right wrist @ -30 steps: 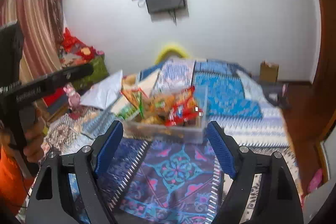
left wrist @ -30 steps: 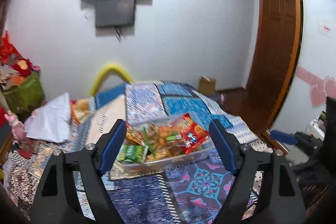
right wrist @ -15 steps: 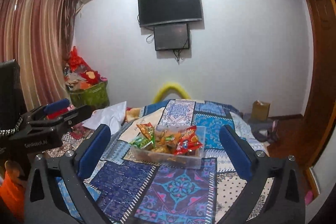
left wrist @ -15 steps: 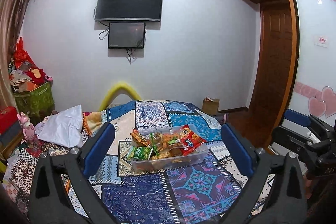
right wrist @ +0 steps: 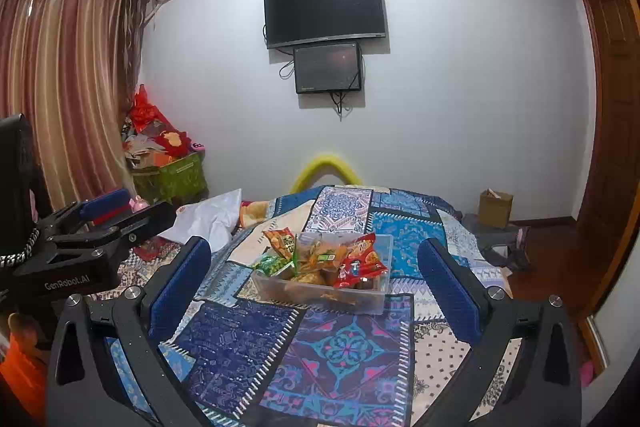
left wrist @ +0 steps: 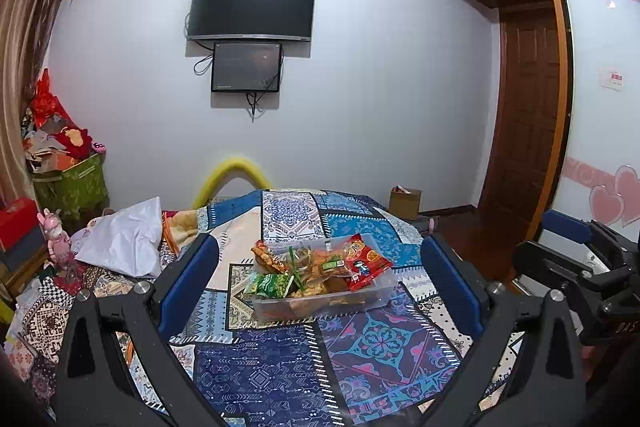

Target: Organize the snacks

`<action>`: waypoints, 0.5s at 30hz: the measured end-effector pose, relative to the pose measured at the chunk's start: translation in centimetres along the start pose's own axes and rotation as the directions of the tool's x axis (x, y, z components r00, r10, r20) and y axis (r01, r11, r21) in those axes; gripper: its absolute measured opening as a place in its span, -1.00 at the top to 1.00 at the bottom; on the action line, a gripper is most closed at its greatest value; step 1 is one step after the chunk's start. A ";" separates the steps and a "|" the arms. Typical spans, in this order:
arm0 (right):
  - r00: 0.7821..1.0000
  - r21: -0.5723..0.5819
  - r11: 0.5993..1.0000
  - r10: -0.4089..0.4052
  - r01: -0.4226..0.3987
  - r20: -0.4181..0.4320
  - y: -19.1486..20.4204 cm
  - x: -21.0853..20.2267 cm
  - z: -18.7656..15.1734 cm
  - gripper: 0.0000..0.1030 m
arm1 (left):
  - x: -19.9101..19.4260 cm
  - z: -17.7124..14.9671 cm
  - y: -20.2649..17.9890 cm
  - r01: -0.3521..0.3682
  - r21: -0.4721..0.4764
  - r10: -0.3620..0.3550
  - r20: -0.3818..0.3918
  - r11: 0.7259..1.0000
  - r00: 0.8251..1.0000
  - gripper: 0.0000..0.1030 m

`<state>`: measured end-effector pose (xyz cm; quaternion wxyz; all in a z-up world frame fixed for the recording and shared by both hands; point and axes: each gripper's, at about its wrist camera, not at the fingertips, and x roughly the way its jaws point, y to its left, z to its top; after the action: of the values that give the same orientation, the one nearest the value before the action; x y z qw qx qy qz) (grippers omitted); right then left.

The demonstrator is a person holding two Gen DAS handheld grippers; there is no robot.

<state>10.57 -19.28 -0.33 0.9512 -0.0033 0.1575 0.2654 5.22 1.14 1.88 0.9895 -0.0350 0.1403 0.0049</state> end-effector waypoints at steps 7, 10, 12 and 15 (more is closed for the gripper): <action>1.000 -0.002 1.000 -0.002 0.002 -0.002 -0.1 0.1 -0.2 -1.00 | 0.2 -0.3 0.0 0.006 -0.003 -0.006 -0.012 1.000 1.000 -0.98; 1.000 0.001 1.000 -0.002 0.002 -0.007 -0.1 0.2 -0.3 -1.00 | 0.2 -0.5 -0.1 0.004 0.003 -0.004 -0.015 1.000 1.000 -0.98; 1.000 0.001 1.000 -0.003 0.003 -0.009 -0.1 0.2 -0.3 -1.00 | 0.3 -0.5 -0.1 0.004 0.002 -0.004 -0.016 1.000 1.000 -0.98; 1.000 0.001 1.000 -0.003 0.003 -0.010 -0.1 0.2 -0.3 -1.00 | 0.5 -0.5 0.0 0.006 -0.005 -0.006 -0.021 1.000 1.000 -0.98</action>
<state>10.74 -19.26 -0.67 0.9508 -0.0043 0.1624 0.2639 5.55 1.11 1.23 0.9879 -0.0378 0.1506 0.0017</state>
